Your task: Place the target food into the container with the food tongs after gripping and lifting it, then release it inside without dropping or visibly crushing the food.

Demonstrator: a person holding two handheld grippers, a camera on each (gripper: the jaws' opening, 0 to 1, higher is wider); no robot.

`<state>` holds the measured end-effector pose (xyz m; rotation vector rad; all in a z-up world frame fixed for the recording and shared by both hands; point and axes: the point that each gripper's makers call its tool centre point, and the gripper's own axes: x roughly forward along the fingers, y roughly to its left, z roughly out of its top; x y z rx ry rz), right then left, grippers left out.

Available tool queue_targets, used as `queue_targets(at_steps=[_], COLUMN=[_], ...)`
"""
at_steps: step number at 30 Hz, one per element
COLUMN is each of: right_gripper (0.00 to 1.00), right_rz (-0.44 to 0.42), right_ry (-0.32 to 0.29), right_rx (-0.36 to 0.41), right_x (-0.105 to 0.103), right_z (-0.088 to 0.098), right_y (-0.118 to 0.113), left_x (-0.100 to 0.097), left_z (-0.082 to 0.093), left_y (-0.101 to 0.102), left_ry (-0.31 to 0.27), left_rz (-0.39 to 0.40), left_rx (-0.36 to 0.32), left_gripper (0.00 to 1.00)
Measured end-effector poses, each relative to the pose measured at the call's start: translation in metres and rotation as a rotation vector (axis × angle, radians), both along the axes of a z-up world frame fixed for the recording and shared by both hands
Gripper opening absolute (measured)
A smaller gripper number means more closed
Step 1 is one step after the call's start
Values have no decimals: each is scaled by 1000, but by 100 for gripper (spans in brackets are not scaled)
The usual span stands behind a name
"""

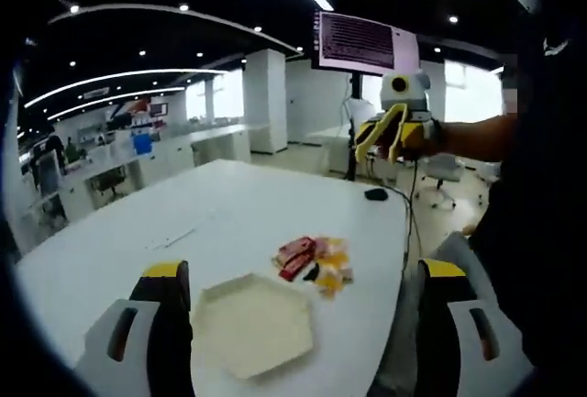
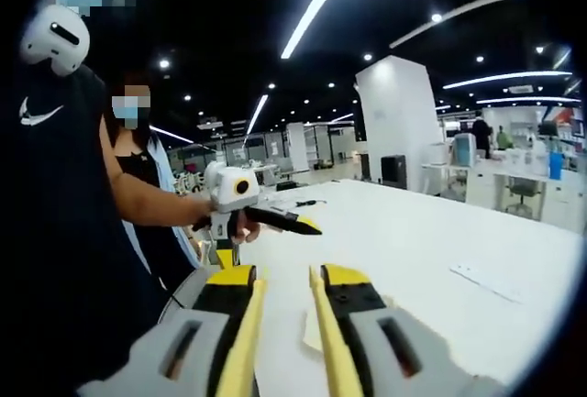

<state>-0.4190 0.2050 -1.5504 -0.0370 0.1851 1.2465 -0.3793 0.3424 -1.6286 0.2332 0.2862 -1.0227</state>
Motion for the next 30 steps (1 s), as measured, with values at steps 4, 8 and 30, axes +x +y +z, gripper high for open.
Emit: queue_targets(at_steps=[4, 8, 30], right_gripper=[27, 27, 27], right_rz=[-15, -26, -121], right_ry=[2, 2, 51], right_rx=[-35, -77, -250], right_x=[3, 4, 7], right_z=[-7, -16, -63], right_y=[-13, -24, -67], left_x=[-7, -10, -39], left_z=[-21, -41, -119], left_y=[13, 25, 48], left_ry=[30, 15, 64], left_rz=[49, 100, 160], left_rx=[-37, -14, 43], left_gripper=[100, 100, 100])
